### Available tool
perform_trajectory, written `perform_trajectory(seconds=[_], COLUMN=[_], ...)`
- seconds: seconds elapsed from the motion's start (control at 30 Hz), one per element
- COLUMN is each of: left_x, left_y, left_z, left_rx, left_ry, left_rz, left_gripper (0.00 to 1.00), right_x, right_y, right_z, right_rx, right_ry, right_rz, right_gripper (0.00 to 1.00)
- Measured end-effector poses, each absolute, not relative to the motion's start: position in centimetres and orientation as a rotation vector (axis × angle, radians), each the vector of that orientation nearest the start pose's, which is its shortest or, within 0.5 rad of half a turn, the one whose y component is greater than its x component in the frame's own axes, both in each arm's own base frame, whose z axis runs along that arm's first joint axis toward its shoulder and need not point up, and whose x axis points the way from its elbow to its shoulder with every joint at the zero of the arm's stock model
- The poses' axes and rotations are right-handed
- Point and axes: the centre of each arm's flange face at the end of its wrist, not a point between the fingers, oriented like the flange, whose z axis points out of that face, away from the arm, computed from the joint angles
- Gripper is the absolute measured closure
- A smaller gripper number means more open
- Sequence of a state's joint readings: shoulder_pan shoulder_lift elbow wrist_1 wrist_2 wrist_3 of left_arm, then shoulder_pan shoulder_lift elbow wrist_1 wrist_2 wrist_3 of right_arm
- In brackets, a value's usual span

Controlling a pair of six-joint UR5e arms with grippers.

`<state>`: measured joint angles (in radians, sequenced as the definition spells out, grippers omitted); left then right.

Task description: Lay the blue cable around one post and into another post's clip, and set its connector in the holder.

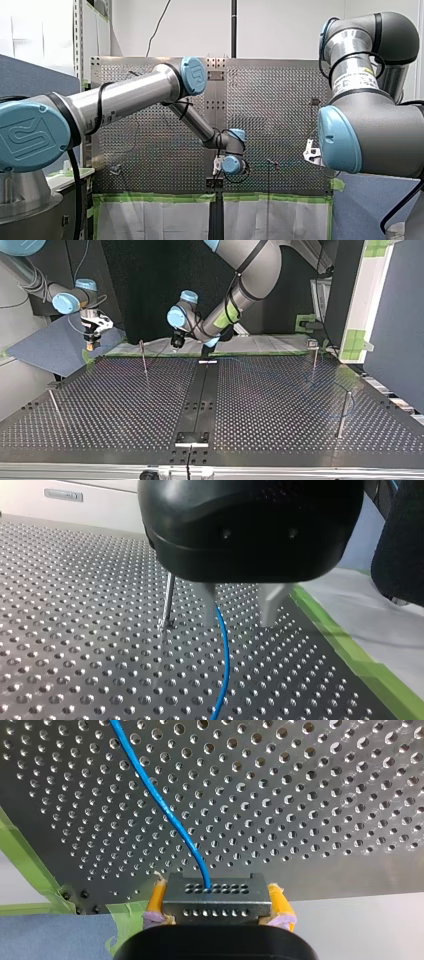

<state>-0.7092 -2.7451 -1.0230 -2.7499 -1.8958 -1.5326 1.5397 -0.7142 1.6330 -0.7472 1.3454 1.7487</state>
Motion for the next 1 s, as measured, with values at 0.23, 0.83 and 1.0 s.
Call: perform_trajectory(seconds=[0.23, 0.83, 1.0], left_x=[51.7, 47.2, 45.9], left_y=[-58.9, -60.3, -60.8], left_z=[-2.1, -0.2, -0.8], left_rx=[0.465, 0.565, 0.605], left_ry=[1.741, 1.730, 1.734], left_rz=[-0.176, -0.215, -0.247], left_gripper=[0.00, 0.00, 0.00], right_x=[13.6, 13.8, 13.8], right_y=[-64.2, -64.2, -64.1], right_z=[1.4, 1.4, 1.4], right_rx=[1.385, 1.393, 1.398], right_ry=[-1.411, -1.408, -1.412], right_rz=[1.399, 1.405, 1.404], right_gripper=[0.98, 0.98, 0.98])
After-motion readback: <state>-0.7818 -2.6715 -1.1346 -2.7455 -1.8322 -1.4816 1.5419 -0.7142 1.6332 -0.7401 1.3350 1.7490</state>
